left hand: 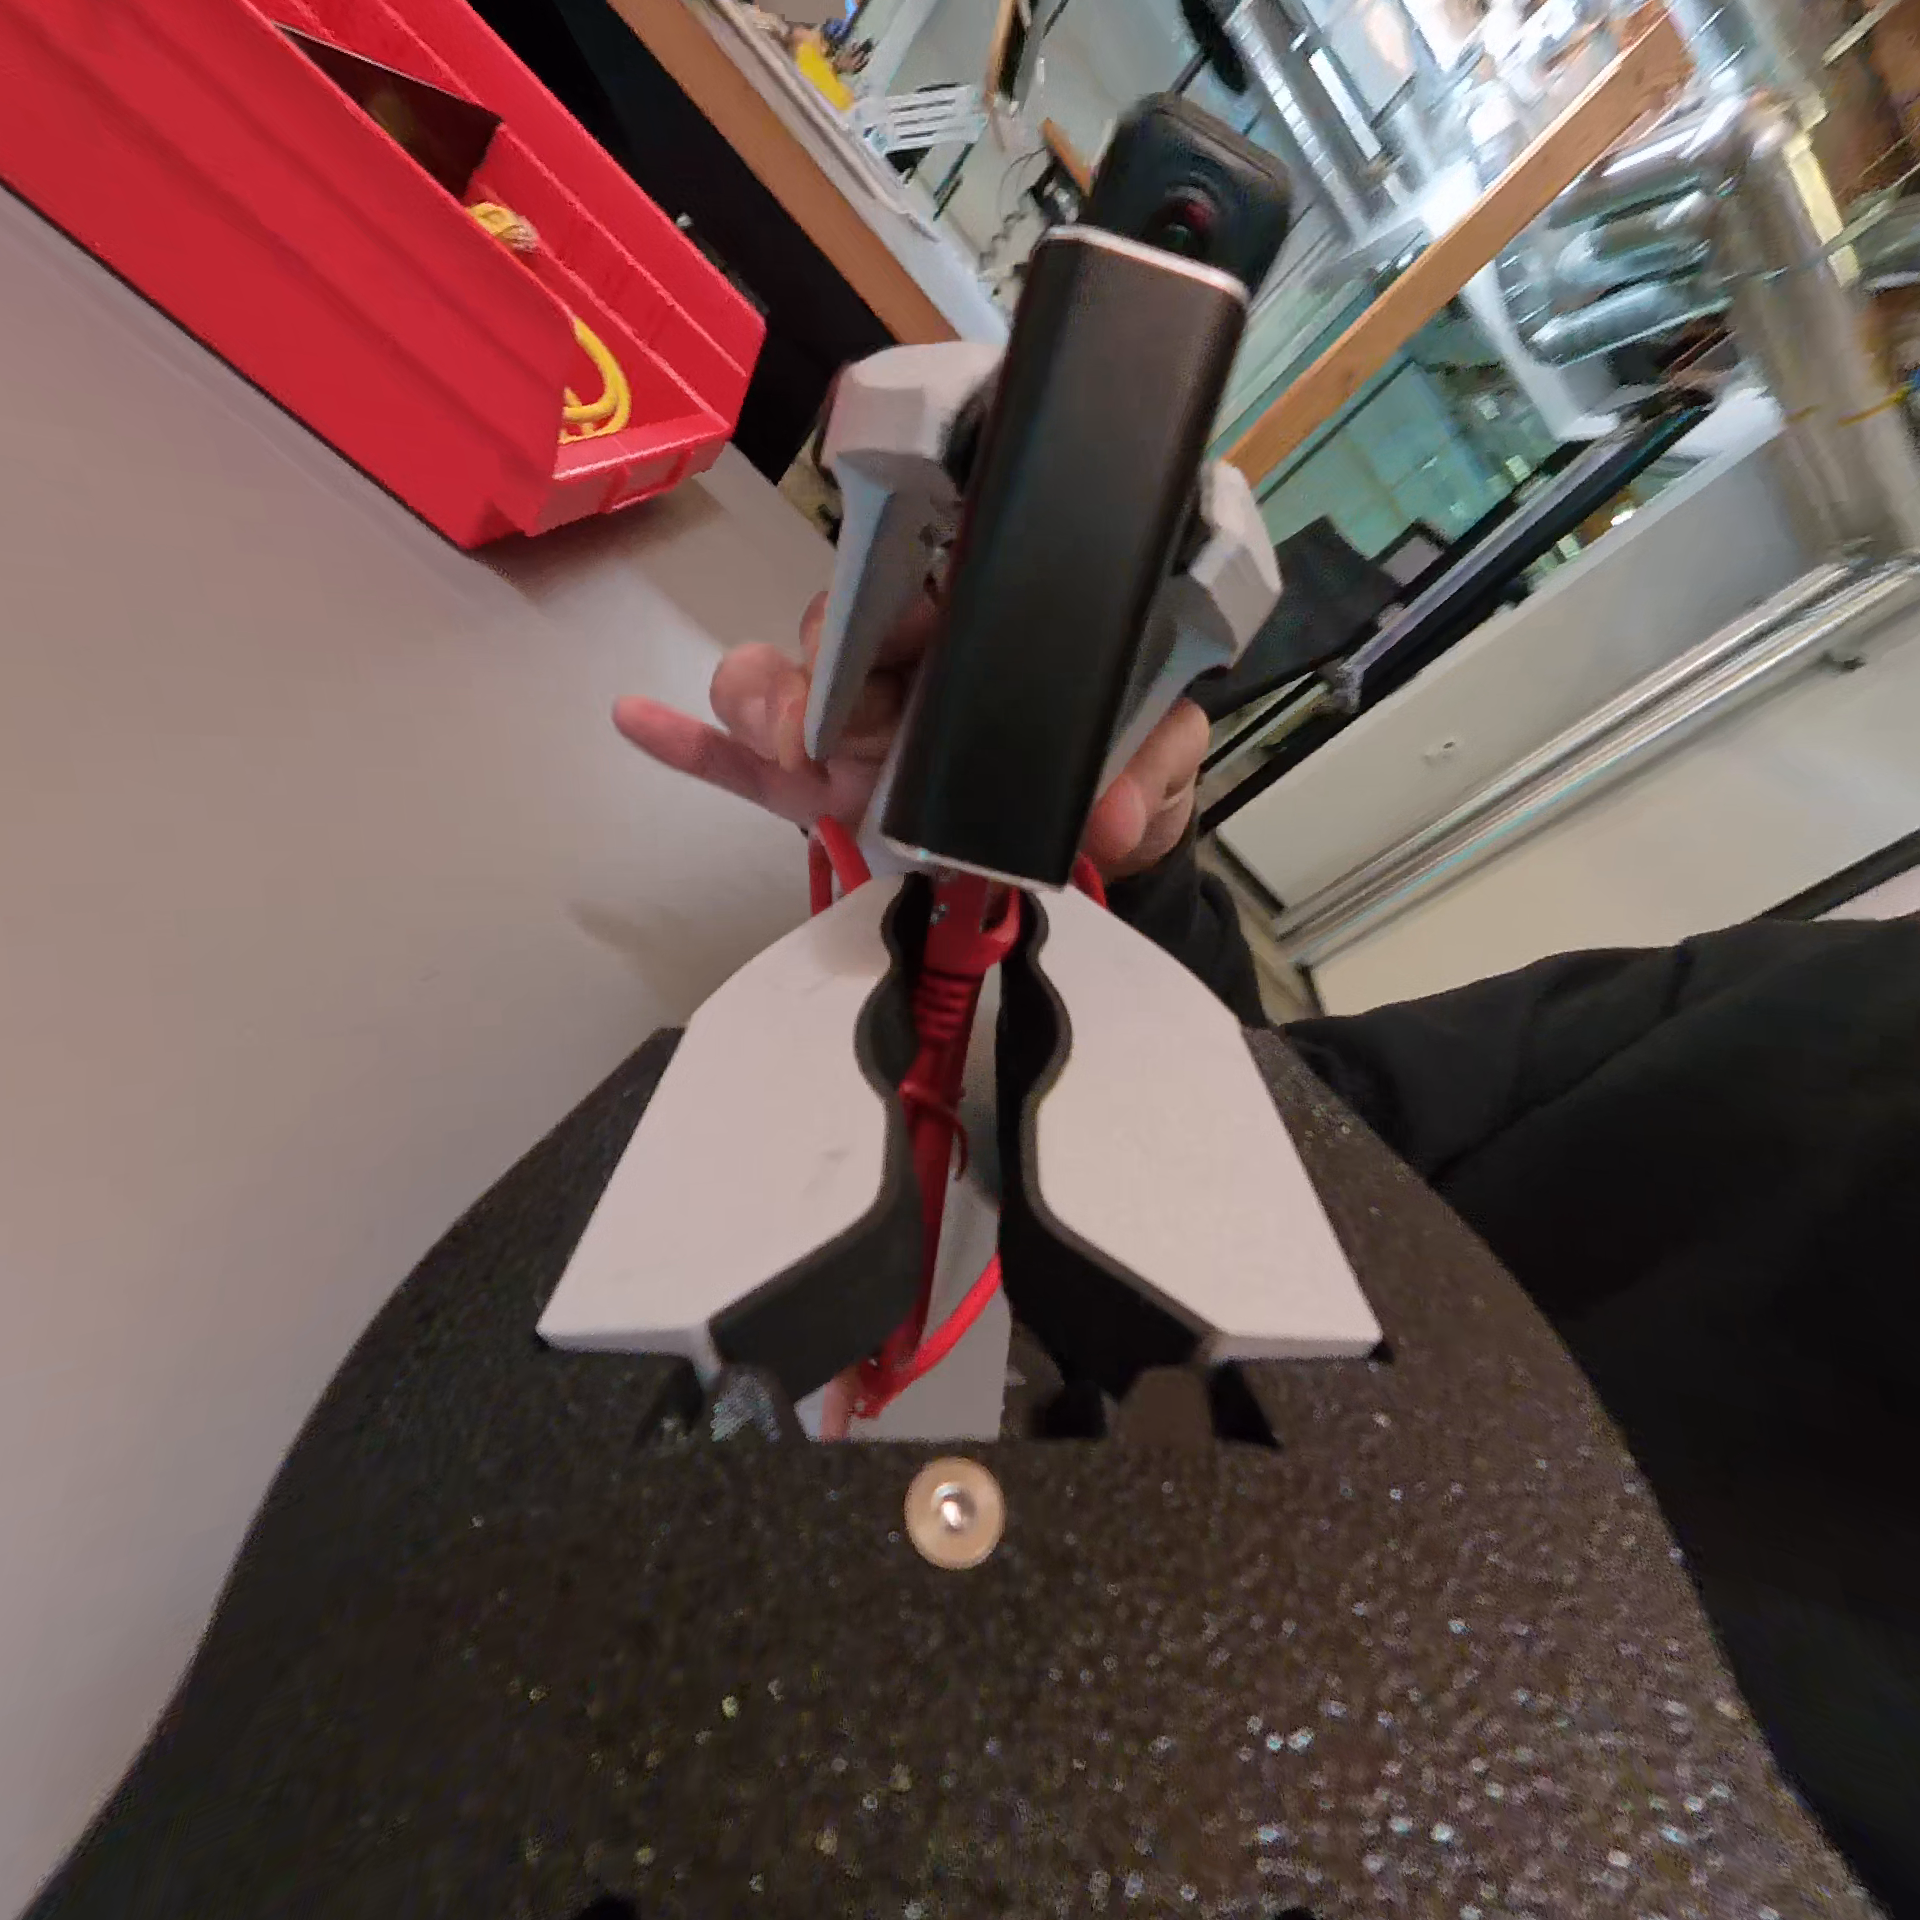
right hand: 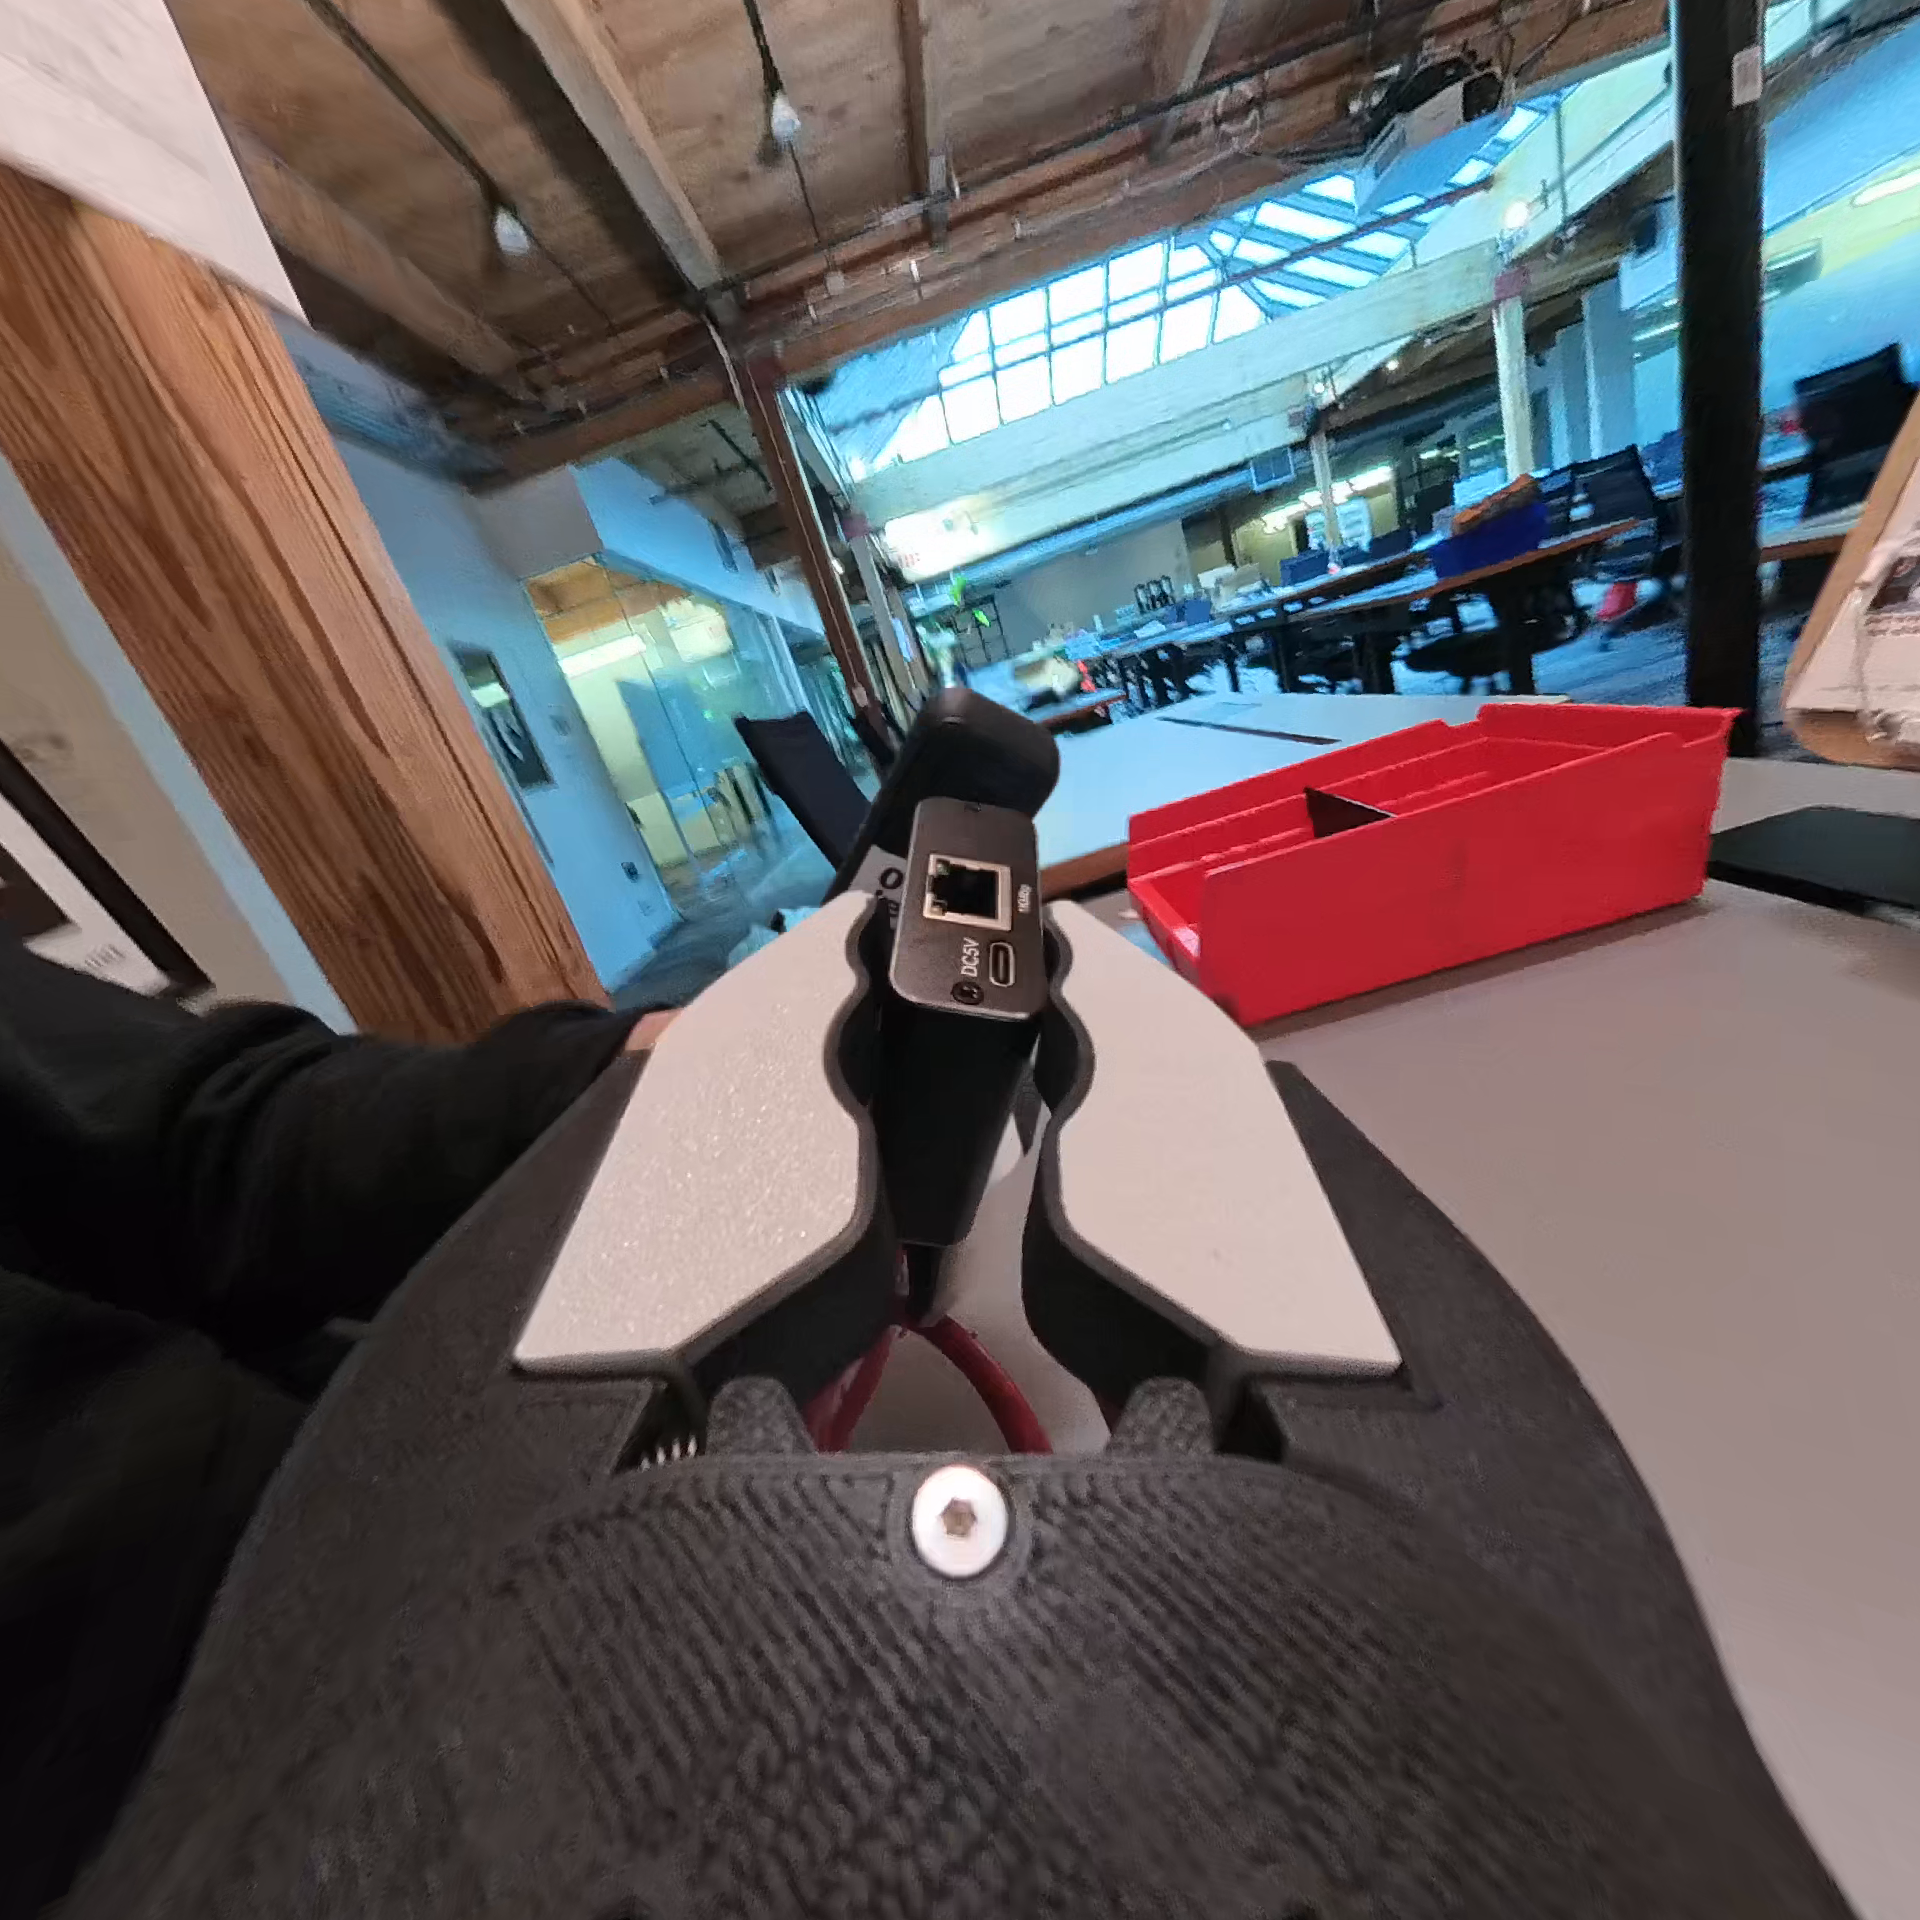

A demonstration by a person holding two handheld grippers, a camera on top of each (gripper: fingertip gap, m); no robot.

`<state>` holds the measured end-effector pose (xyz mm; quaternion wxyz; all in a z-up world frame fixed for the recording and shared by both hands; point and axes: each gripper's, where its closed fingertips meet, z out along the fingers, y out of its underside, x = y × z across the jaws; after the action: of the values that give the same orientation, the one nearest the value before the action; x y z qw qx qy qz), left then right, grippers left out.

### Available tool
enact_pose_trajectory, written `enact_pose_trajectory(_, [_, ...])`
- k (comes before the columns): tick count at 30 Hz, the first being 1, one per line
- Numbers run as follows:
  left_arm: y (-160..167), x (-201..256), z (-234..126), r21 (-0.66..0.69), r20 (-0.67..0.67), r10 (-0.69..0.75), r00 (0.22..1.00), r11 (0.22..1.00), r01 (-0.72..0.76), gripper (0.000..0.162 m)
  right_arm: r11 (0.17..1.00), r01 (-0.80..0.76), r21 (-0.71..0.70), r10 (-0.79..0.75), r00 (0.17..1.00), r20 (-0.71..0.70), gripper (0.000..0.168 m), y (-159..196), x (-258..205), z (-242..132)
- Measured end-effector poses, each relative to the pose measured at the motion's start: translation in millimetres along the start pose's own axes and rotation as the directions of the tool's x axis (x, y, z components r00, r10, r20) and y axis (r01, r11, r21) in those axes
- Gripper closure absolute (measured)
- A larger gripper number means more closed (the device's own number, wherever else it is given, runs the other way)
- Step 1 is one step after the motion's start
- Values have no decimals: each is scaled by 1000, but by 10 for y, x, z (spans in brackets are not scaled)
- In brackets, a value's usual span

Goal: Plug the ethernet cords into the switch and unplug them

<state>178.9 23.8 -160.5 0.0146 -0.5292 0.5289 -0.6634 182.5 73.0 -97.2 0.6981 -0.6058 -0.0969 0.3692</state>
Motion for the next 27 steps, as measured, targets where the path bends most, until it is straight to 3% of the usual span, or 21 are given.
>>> enact_pose_trajectory(6, [-258,158,-113,-13,186,258,948,965,-260,145,930,-244,276,217,968,127,142,-317,-43,-23])
enact_pose_trajectory(10, [-264,318,-206,-75,240,413,878,910,-408,120,874,-341,347,291,938,191,142,-433,-14,-135])
enact_pose_trajectory(12, [-271,319,-288,-107,310,468,828,882,-458,103,863,-343,372,314,939,137,143,-452,62,-177])
enact_pose_trajectory(14, [-310,279,-396,-119,401,498,769,860,-496,96,867,-315,387,324,945,43,143,-454,139,-197])
enact_pose_trajectory(16, [-382,226,-507,-114,494,522,695,831,-544,98,885,-278,373,316,948,-45,143,-445,173,-177])
enact_pose_trajectory(20, [-516,165,-668,-126,644,584,494,718,-685,121,902,-215,375,297,939,-174,143,-453,181,-103])
enact_pose_trajectory(23, [-440,117,-604,-162,643,606,468,705,-691,124,902,-220,370,305,934,-188,143,-428,136,2])
enact_pose_trajectory(27, [-414,93,-596,-270,661,665,348,643,-716,125,906,-242,347,325,923,-204,143,-333,102,147])
